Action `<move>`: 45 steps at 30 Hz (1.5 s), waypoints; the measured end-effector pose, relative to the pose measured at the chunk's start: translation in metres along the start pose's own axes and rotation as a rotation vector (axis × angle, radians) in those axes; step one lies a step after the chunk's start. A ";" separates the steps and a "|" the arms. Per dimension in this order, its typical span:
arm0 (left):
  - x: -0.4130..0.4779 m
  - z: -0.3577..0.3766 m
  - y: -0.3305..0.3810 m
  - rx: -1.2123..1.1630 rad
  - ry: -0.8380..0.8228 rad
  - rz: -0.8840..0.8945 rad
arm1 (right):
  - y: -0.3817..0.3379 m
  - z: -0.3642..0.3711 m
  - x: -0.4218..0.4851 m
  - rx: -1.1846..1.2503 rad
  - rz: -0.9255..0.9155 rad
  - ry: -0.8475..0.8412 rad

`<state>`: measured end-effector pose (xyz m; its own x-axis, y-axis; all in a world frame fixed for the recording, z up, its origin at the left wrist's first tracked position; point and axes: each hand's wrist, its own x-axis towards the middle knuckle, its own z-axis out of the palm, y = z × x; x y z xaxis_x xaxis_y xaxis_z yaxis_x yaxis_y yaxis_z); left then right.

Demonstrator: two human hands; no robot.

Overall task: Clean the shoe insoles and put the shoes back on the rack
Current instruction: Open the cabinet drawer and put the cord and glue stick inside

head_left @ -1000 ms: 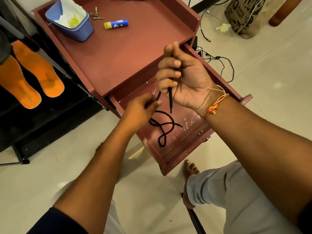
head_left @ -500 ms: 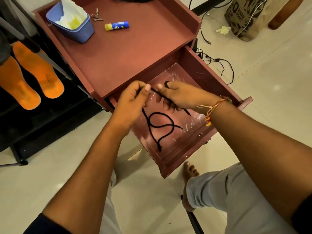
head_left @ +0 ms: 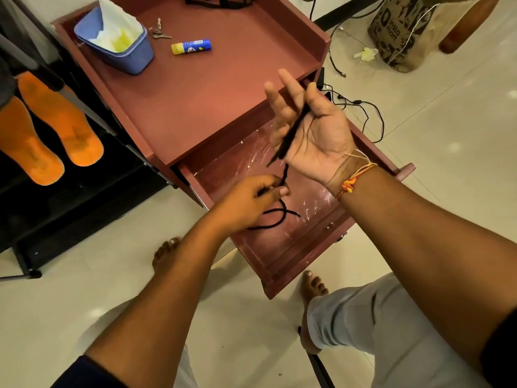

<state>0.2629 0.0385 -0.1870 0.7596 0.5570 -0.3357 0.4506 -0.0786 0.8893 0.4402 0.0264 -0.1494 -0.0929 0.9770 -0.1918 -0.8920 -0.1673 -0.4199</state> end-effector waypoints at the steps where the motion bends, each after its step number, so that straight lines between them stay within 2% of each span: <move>1: -0.001 0.000 0.000 0.008 -0.053 0.007 | -0.002 -0.002 0.001 -0.071 -0.049 0.090; 3: -0.004 -0.001 0.003 -0.036 -0.101 0.030 | -0.004 -0.008 0.003 -0.360 -0.095 0.264; 5: -0.007 -0.009 0.010 -0.090 -0.062 0.061 | -0.004 -0.013 0.003 -0.900 -0.062 0.391; 7: -0.008 -0.018 0.014 -0.152 0.066 0.089 | 0.000 -0.018 0.002 -1.365 0.030 0.370; 9: -0.007 -0.027 0.013 -0.250 0.233 0.112 | 0.005 -0.013 -0.002 -1.464 0.220 0.318; 12: -0.004 -0.032 0.009 -0.369 0.436 0.066 | 0.010 0.000 -0.006 -1.303 0.529 0.230; 15: -0.001 -0.029 0.003 -0.332 0.473 0.014 | 0.008 0.008 -0.008 -0.849 0.708 0.069; 18: 0.000 -0.020 -0.002 -0.256 0.281 -0.013 | 0.003 0.009 -0.006 -0.305 0.597 -0.094; 21: 0.002 -0.004 -0.006 -0.029 0.040 -0.007 | -0.001 0.003 -0.001 -0.046 0.292 -0.020; 23: 0.002 0.006 -0.007 0.107 -0.083 0.005 | -0.004 -0.001 0.002 -0.031 0.082 0.106; 25: 0.000 0.008 -0.006 0.186 -0.156 -0.003 | -0.006 -0.008 0.004 -0.095 -0.045 0.250; 27: -0.001 0.006 -0.003 0.173 -0.175 0.030 | -0.005 -0.014 0.006 -0.330 -0.087 0.391; 29: -0.002 0.000 0.005 0.090 -0.126 0.098 | -0.002 -0.015 0.004 -0.812 -0.005 0.464; 31: -0.003 -0.010 0.011 -0.038 0.013 0.137 | 0.004 -0.012 0.000 -1.246 0.180 0.397; 33: -0.003 -0.024 0.011 -0.152 0.208 0.146 | 0.011 -0.004 -0.004 -1.360 0.395 0.295; 36: -0.001 -0.034 0.006 -0.229 0.432 0.108 | 0.015 0.004 -0.007 -1.205 0.629 0.203; 39: 0.003 -0.032 -0.001 -0.262 0.492 0.035 | 0.010 0.009 -0.008 -0.727 0.680 0.076; 42: 0.005 -0.025 -0.006 -0.129 0.352 0.013 | 0.001 0.008 -0.007 -0.197 0.506 -0.071; 45: 0.004 -0.015 -0.006 0.076 0.117 0.023 | -0.003 0.004 -0.003 0.025 0.190 0.000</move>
<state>0.2558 0.0538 -0.1891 0.7126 0.6463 -0.2729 0.4710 -0.1523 0.8689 0.4417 0.0247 -0.1439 -0.2608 0.9281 -0.2656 -0.8691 -0.3455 -0.3539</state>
